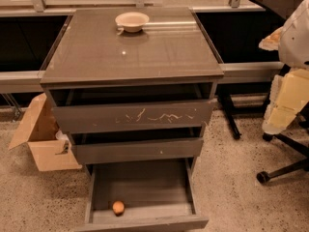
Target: Pick orange from bottom drawer and place on counter
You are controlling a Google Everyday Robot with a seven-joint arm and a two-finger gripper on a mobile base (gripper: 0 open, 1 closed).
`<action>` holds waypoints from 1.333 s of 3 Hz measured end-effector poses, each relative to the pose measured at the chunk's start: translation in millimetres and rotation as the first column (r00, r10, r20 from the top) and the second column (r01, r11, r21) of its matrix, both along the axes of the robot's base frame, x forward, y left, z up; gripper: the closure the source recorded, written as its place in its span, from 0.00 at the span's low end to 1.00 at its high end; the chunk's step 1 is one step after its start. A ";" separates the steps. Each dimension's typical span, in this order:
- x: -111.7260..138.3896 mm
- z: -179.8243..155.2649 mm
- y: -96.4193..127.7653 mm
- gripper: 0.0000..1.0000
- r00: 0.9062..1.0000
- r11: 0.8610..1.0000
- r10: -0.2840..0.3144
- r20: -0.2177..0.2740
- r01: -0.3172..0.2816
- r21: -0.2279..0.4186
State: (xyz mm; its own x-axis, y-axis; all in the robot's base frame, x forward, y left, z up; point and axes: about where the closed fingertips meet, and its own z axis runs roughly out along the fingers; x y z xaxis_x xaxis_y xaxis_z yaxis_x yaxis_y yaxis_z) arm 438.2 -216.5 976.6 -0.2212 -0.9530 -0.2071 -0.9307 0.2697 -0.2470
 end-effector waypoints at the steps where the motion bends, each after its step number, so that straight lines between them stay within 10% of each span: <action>1: 0.0 0.0 0.0 0.00 1.000 1.000 0.000 0.000 0.000 0.000; 2: 4.8 -16.0 8.0 0.00 0.999 0.998 0.038 0.011 -0.039 0.051; 4: 21.1 -96.1 56.1 0.00 0.978 0.933 0.206 0.015 -0.201 0.299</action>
Offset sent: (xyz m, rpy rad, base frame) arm 0.0158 0.0258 -0.0590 0.1798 -0.0167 0.1345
